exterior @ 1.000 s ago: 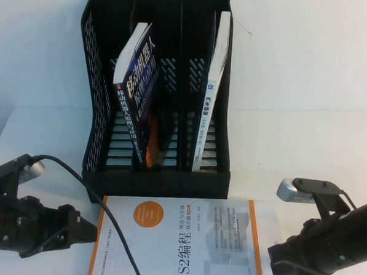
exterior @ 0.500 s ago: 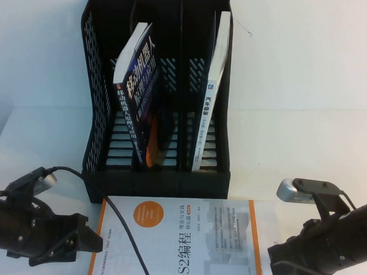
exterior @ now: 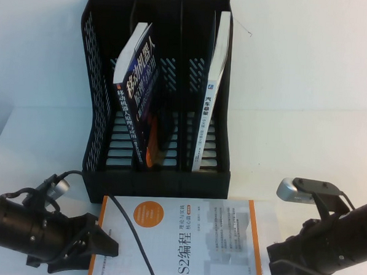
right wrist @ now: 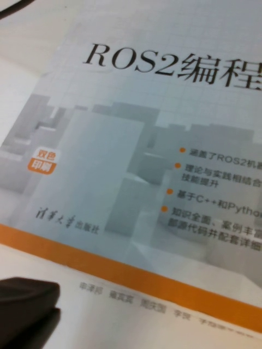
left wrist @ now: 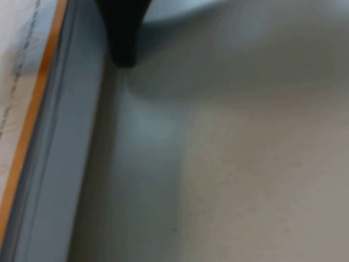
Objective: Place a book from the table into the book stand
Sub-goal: Push book with right arm
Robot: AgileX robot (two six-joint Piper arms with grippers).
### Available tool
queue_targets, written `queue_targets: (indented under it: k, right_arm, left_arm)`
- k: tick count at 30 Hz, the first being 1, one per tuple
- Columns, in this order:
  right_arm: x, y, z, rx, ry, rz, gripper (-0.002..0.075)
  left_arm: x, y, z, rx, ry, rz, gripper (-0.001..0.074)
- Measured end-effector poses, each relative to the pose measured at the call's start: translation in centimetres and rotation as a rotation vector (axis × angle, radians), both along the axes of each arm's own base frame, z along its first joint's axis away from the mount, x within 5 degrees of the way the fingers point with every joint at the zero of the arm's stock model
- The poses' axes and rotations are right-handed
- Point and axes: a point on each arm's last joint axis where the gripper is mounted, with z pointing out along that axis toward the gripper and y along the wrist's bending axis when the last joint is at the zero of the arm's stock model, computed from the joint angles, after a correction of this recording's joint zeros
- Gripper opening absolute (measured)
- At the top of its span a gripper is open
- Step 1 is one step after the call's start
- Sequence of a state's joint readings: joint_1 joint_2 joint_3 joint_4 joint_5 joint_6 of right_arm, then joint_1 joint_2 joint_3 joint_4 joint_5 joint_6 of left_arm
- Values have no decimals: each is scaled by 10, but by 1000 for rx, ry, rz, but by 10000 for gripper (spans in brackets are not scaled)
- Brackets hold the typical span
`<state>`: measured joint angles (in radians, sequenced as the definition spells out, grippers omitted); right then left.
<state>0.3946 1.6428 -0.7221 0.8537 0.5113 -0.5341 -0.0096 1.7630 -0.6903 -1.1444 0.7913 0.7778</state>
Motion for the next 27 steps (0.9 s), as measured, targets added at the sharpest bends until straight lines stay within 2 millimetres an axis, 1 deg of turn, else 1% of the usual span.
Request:
queue_targets:
  k: [8,11,17,19,23,25,27]
  right_arm:
    - [0,0,0,7,3,-8,-2]
    - [0,1,0,10,3,-14,-2]
    - [1,1,1,13,2,-20,-2]
    - [1,1,1,13,2,-20,-2]
    - [2,0,1,9,-14,-29,-2]
    - [3,0,2,9,-24,-33,-2]
    - [4,-2,4,11,-31,-44,-2]
  left_arm:
    - [3,-5,-8,-80,23,2,459]
    - [3,-5,-9,-85,26,3,410]
    - [4,-4,-12,-73,27,10,257]
    - [4,-4,-12,-72,29,9,234]
    - [4,-4,-12,-71,33,11,237]
    - [4,-4,-13,-71,34,11,261]
    - [4,-4,-13,-74,39,15,303]
